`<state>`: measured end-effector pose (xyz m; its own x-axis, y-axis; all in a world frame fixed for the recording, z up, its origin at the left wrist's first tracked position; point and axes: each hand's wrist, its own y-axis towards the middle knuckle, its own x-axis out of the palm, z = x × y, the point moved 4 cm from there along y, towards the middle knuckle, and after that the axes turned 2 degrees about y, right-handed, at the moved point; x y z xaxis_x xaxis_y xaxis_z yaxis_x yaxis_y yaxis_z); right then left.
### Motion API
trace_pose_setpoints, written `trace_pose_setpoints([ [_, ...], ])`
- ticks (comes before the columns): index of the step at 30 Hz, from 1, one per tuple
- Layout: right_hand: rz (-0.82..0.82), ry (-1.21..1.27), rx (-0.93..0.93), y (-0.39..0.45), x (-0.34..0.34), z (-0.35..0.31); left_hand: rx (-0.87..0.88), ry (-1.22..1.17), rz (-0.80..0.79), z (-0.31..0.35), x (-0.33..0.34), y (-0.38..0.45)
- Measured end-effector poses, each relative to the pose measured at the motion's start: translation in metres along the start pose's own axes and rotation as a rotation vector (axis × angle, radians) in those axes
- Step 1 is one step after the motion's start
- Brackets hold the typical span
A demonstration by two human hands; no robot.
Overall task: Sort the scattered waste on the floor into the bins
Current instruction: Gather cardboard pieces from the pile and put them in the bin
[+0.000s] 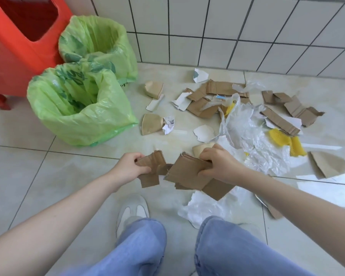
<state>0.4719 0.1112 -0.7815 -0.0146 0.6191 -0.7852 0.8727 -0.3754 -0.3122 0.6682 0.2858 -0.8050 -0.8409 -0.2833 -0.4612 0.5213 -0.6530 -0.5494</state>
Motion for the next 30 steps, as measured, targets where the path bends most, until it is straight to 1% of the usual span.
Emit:
trace_pose_setpoints([
  [3,0.063,0.154,0.076,0.007,-0.022,-0.011,0.022,-0.045,0.106,0.006,-0.026,-0.002],
  [6,0.12,0.427,0.158,0.011,-0.039,-0.023,0.028,-0.106,0.178,0.009,-0.05,-0.005],
  [11,0.149,1.031,0.338,0.018,-0.053,-0.032,0.023,-0.217,0.223,0.019,-0.079,-0.009],
  [14,0.138,1.221,0.402,0.026,-0.064,-0.038,0.038,-0.25,0.243,0.03,-0.094,-0.009],
  [22,0.082,1.375,0.399,0.051,-0.102,-0.063,0.076,-0.358,0.259,0.057,-0.127,-0.001],
  [24,0.09,1.373,0.399,0.057,-0.112,-0.069,0.078,-0.387,0.247,0.063,-0.132,0.001],
  [27,0.141,1.351,0.404,0.066,-0.122,-0.074,0.076,-0.423,0.205,0.07,-0.137,0.006],
  [30,0.169,1.381,0.362,0.073,-0.128,-0.082,0.068,-0.436,0.11,0.075,-0.13,0.009],
])
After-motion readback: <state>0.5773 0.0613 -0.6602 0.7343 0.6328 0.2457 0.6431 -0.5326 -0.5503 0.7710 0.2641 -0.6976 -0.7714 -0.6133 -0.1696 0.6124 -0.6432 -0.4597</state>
